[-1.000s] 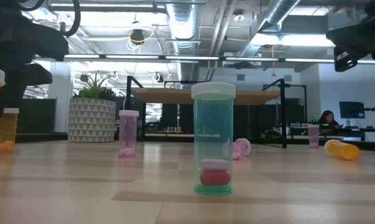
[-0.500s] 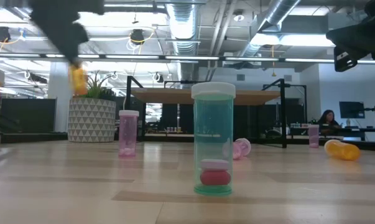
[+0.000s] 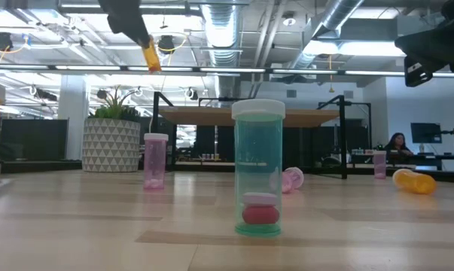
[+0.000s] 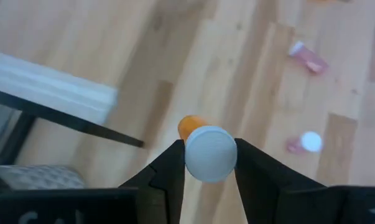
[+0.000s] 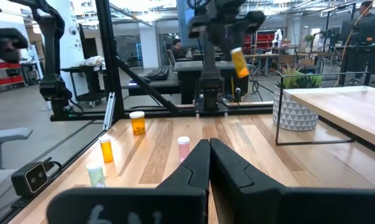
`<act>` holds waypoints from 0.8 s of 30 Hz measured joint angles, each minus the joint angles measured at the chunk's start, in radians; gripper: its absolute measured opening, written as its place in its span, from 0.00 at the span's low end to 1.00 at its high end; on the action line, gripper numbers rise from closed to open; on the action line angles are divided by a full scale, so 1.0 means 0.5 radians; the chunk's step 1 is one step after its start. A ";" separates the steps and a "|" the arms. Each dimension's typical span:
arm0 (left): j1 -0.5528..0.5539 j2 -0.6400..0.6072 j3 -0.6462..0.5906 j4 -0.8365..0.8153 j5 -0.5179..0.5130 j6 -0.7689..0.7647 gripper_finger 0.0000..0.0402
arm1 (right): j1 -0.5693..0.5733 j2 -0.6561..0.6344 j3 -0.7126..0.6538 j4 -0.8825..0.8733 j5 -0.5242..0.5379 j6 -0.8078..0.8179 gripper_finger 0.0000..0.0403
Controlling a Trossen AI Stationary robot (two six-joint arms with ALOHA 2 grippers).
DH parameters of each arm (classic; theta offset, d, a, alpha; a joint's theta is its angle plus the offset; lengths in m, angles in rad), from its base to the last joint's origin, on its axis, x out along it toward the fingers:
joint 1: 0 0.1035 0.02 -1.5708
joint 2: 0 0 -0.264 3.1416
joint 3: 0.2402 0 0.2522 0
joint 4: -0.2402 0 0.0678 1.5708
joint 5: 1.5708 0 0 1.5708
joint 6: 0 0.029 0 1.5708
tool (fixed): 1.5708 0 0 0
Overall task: Pick and place medicine bottles onto shelf by color
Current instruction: Put the top left small orange pill bottle on the shelf
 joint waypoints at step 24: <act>0.901 0.627 0.731 -0.011 0.641 0.654 0.26 | 0.000 0.000 0.000 0.000 0.000 0.000 0.07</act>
